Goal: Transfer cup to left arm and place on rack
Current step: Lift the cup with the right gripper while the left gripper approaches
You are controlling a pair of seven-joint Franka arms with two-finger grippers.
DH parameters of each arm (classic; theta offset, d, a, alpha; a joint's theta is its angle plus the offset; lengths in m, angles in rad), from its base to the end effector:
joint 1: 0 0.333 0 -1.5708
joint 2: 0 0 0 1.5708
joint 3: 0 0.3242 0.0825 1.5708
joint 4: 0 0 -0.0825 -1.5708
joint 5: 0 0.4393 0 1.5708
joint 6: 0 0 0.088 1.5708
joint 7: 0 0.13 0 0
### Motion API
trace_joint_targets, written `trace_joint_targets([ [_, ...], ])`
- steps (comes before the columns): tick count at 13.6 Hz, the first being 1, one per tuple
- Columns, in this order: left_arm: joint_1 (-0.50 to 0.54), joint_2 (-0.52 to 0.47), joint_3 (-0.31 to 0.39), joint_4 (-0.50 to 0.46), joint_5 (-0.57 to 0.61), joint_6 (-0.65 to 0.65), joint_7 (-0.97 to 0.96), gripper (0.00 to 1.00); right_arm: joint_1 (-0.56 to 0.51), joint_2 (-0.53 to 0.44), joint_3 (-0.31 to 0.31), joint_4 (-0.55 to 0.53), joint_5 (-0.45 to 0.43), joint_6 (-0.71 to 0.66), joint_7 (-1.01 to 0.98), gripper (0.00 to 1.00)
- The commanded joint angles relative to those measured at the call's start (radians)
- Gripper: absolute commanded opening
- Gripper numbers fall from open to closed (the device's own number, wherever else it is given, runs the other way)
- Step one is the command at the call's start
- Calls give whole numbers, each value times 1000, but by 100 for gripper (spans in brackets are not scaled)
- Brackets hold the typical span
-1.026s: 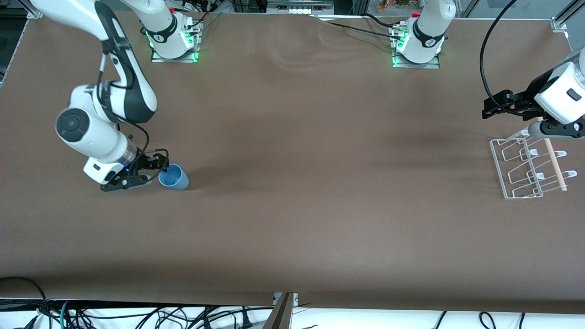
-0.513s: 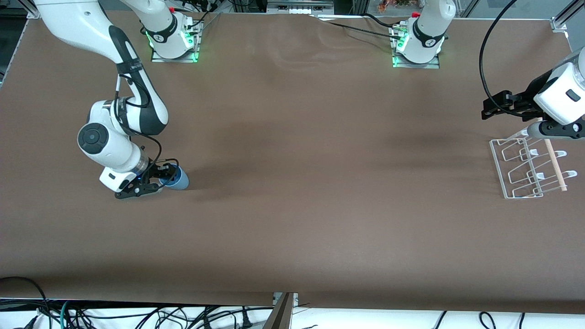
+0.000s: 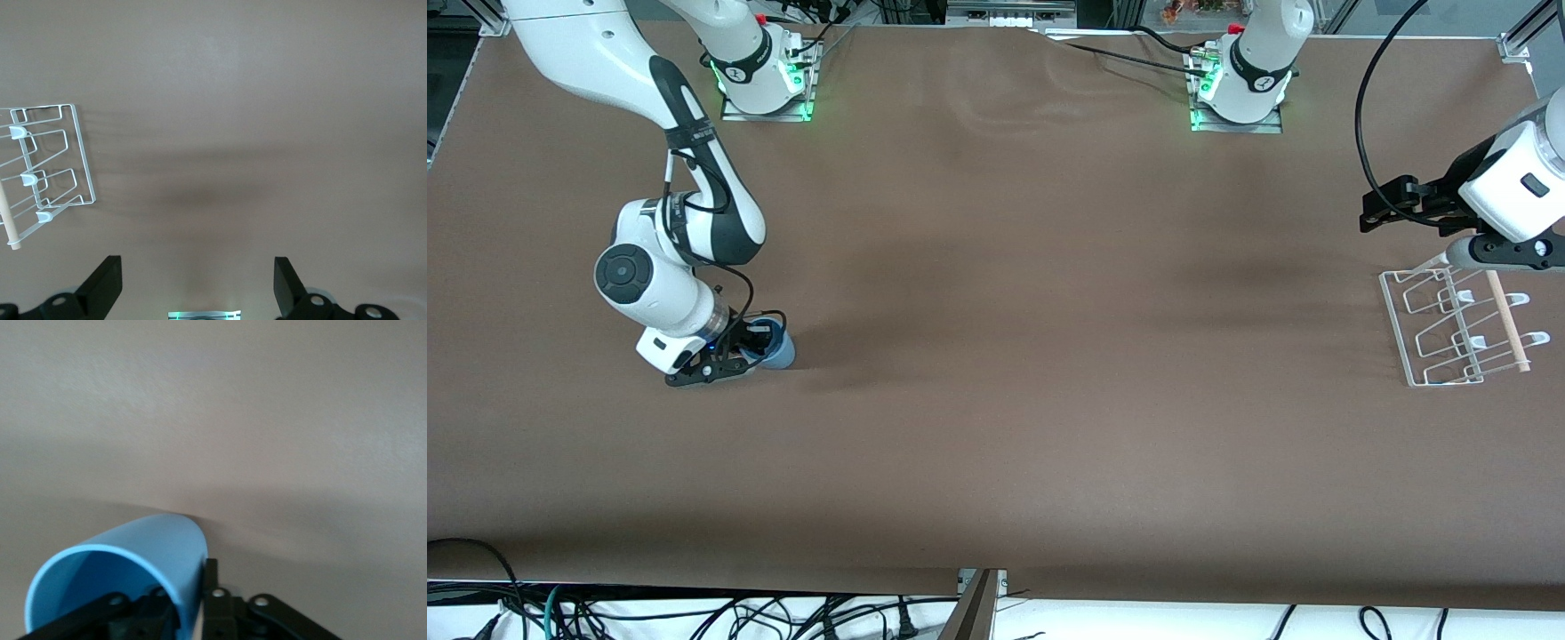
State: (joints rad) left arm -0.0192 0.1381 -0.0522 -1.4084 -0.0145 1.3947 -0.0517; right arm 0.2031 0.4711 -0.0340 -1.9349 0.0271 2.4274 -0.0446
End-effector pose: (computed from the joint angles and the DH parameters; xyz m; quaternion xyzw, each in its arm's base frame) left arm 0.6292 -0.0449 0.5942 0.9970 -0.0106 -0.0762 0.0061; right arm 0.6578 0.1130 0.1862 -0.9951 -0.0985 -0.0108 0.0020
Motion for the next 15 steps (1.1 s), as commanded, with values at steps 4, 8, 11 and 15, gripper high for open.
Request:
trace_joint_targets([
  [4, -1, 12, 5, 8, -57, -26, 6, 100, 30, 1, 61, 209, 123, -255, 144, 0],
  [8, 7, 40, 6, -27, -125, -9, 261, 100, 129, 7, 88, 378, 157, -405, 387, 0],
  [11, 12, 51, 6, -58, -218, 18, 458, 100, 217, 44, 88, 462, 379, -401, 599, 0],
  [15, 12, 84, 3, -95, -331, 81, 786, 100, 330, 135, 89, 600, 528, -349, 892, 0],
])
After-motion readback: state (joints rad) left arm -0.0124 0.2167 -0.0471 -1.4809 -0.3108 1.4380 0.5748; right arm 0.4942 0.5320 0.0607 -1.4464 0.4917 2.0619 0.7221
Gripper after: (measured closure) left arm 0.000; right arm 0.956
